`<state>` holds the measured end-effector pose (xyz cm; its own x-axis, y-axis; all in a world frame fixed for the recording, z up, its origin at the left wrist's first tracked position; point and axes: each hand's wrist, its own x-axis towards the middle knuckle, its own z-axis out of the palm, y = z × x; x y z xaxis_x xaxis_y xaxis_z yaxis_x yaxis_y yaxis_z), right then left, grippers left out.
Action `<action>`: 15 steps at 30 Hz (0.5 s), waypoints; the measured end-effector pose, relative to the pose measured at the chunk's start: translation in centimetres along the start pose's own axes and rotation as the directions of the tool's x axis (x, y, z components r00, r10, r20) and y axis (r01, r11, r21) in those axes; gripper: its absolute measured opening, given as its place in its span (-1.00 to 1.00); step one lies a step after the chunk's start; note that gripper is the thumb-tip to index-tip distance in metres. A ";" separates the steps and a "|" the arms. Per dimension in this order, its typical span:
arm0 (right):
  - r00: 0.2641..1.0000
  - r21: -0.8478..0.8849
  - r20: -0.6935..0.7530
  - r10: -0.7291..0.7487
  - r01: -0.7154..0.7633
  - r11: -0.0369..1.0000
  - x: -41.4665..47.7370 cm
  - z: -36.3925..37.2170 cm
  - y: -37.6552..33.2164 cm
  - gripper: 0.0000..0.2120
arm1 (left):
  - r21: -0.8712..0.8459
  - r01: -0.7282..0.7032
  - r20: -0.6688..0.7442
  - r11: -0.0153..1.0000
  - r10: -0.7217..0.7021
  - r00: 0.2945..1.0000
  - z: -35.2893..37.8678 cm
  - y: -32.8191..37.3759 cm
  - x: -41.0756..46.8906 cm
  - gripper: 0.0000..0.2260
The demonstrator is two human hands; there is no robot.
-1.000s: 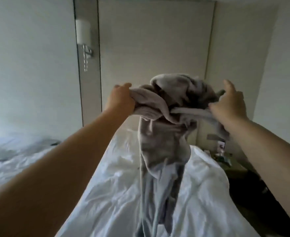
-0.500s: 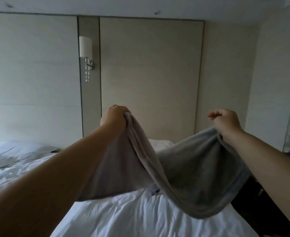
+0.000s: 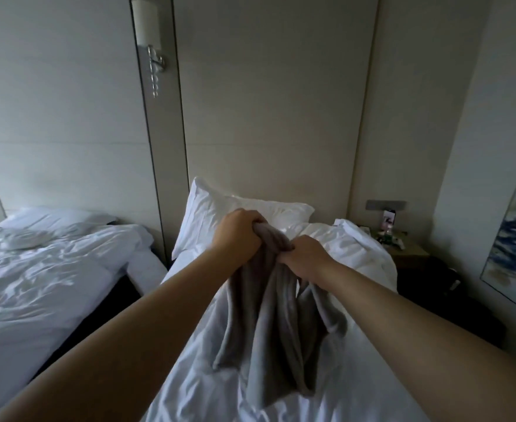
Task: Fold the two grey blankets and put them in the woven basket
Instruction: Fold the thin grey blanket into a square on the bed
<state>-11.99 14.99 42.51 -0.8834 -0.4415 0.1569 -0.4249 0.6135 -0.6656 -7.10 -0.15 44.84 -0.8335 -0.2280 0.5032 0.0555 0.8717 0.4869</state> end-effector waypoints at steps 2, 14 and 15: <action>0.993 0.108 -0.084 0.078 -0.069 0.992 -0.4 0.3 0.3 -0.76 | 0.059 0.216 0.054 0.975 -0.219 0.974 0.9 -3.0 -2.2 -0.75; 0.999 0.272 0.003 0.051 -0.050 0.961 -4.3 2.5 2.0 -0.82 | -0.302 0.912 0.842 -0.279 -0.526 0.118 9.4 -7.7 -16.7 -0.45; 0.999 0.286 0.026 0.045 -0.050 0.957 -4.5 2.5 2.1 -0.82 | -0.316 0.925 0.813 -0.210 -0.562 0.151 10.2 -7.1 -17.1 -0.41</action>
<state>-8.40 16.68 38.59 -0.8961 -0.4305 0.1079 -0.3054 0.4218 -0.8537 1.15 2.02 25.51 -0.6038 -0.1718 -0.7784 -0.6088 -0.5310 0.5895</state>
